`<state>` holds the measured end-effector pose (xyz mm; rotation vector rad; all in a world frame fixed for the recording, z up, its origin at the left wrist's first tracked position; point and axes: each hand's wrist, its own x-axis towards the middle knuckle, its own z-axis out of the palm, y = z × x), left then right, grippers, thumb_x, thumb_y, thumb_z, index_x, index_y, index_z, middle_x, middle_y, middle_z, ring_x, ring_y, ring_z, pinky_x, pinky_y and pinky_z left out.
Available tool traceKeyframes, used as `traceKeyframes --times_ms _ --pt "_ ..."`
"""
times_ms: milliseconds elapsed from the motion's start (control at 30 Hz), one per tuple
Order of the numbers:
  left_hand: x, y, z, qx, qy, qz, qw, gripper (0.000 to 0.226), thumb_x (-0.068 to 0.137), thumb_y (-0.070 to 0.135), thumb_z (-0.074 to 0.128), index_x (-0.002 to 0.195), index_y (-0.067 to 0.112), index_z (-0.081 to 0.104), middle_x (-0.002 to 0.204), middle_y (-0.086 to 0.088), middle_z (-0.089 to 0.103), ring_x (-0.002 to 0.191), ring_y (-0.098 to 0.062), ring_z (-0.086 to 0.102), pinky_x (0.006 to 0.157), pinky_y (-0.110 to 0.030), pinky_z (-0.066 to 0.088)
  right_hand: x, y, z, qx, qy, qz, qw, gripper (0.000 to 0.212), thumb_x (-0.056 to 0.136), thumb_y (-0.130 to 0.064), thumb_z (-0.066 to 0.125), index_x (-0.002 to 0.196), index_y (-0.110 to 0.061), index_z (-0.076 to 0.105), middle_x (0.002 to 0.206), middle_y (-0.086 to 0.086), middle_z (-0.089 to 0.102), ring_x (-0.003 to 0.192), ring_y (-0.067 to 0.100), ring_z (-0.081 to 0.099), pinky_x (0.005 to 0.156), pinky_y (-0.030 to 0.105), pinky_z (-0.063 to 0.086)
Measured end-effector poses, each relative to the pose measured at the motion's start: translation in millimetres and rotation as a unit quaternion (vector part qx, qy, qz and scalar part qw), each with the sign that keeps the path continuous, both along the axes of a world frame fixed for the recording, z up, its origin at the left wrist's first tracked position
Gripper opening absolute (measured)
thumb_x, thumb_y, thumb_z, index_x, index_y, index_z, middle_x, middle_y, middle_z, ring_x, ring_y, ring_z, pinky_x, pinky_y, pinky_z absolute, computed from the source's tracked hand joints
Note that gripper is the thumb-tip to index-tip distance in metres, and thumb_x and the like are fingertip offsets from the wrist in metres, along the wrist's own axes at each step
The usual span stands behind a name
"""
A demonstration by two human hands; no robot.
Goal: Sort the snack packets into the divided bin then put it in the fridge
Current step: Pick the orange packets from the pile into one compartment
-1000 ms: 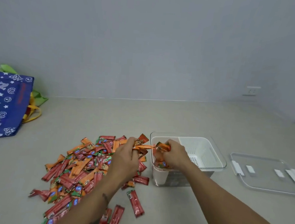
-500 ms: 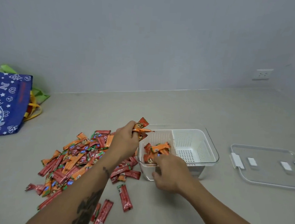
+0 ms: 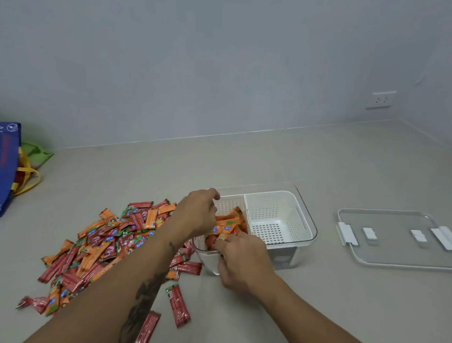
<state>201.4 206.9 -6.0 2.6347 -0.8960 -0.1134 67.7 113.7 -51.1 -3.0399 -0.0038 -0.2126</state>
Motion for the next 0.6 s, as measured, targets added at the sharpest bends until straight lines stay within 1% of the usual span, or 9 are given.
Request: traceKeyframes --times_ms 133,200,233,300,367,400,467,533,600 --pt "-12 26 -2 -0.086 -0.026 0.017 0.996 0.026 0.094 0.014 0.05 0.115 0.018 0.065 0.111 -0.001 0.068 0.096 -0.02 0.06 0.085 -0.034 0.051 1 -1 -6 -0.006 -0.013 -0.013 1.0 0.018 0.064 -0.034 0.066 0.08 -0.025 0.068 0.07 0.0 0.066 0.063 0.026 0.062 0.051 0.03 0.043" --pt "-21 46 -3 -0.121 -0.022 0.03 0.992 0.024 0.094 0.013 0.051 0.112 0.017 0.067 0.109 0.0 0.068 0.094 -0.017 0.06 0.085 -0.032 0.05 -1 -1 -6 0.011 -0.028 -0.008 1.0 0.017 0.063 -0.033 0.067 0.078 -0.025 0.065 0.071 0.0 0.065 0.064 0.027 0.063 0.051 0.031 0.044" --pt "-24 58 -4 -0.135 -0.016 0.037 0.99 0.024 0.095 0.013 0.05 0.112 0.017 0.067 0.109 0.001 0.068 0.095 -0.015 0.06 0.086 -0.032 0.05 -2 0 -4 0.031 -0.033 -0.01 0.999 0.017 0.068 -0.034 0.064 0.082 -0.025 0.065 0.077 -0.001 0.067 0.071 0.027 0.064 0.056 0.033 0.046" --pt "-32 85 -7 -0.157 -0.003 0.053 0.986 0.024 0.096 0.014 0.049 0.112 0.017 0.067 0.109 0.002 0.068 0.097 -0.013 0.061 0.088 -0.032 0.052 -1 3 4 0.097 -0.028 -0.025 0.995 0.025 0.077 -0.038 0.055 0.097 -0.028 0.065 0.094 -0.004 0.069 0.088 0.024 0.063 0.071 0.035 0.05" --pt "-37 116 -13 -0.173 0.007 0.076 0.982 0.022 0.096 0.015 0.05 0.111 0.018 0.066 0.108 0.003 0.068 0.097 -0.012 0.062 0.086 -0.033 0.053 4 12 15 0.187 -0.038 -0.012 0.982 0.032 0.081 -0.04 0.053 0.108 -0.029 0.065 0.103 -0.007 0.068 0.095 0.018 0.06 0.082 0.035 0.05" --pt "-39 131 -17 -0.177 0.01 0.087 0.98 0.021 0.096 0.015 0.051 0.11 0.02 0.067 0.107 0.004 0.068 0.095 -0.012 0.062 0.085 -0.034 0.053 8 20 21 0.214 -0.045 0.001 0.976 0.033 0.082 -0.041 0.053 0.11 -0.029 0.065 0.104 -0.008 0.067 0.095 0.016 0.059 0.085 0.035 0.05" --pt "-41 163 -27 -0.178 0.018 0.107 0.978 0.019 0.096 0.016 0.052 0.107 0.021 0.067 0.103 0.003 0.068 0.09 -0.013 0.062 0.082 -0.035 0.053 20 41 30 0.24 -0.055 0.021 0.969 0.037 0.083 -0.042 0.053 0.116 -0.028 0.064 0.104 -0.009 0.065 0.095 0.012 0.057 0.086 0.034 0.049" --pt "-42 195 -36 -0.167 0.035 0.127 0.977 0.017 0.098 0.017 0.052 0.105 0.022 0.066 0.099 0.003 0.067 0.081 -0.014 0.061 0.073 -0.034 0.053 30 68 35 0.258 -0.059 0.034 0.964 0.037 0.085 -0.04 0.054 0.119 -0.027 0.062 0.105 -0.009 0.063 0.096 0.01 0.056 0.085 0.032 0.048" --pt "-40 225 -45 -0.158 0.042 0.147 0.976 0.017 0.098 0.018 0.051 0.105 0.023 0.066 0.099 0.006 0.065 0.076 -0.007 0.06 0.066 -0.028 0.05 40 97 35 0.256 -0.051 0.051 0.964 0.036 0.087 -0.037 0.056 0.12 -0.026 0.061 0.109 -0.007 0.061 0.101 0.01 0.055 0.089 0.033 0.048"
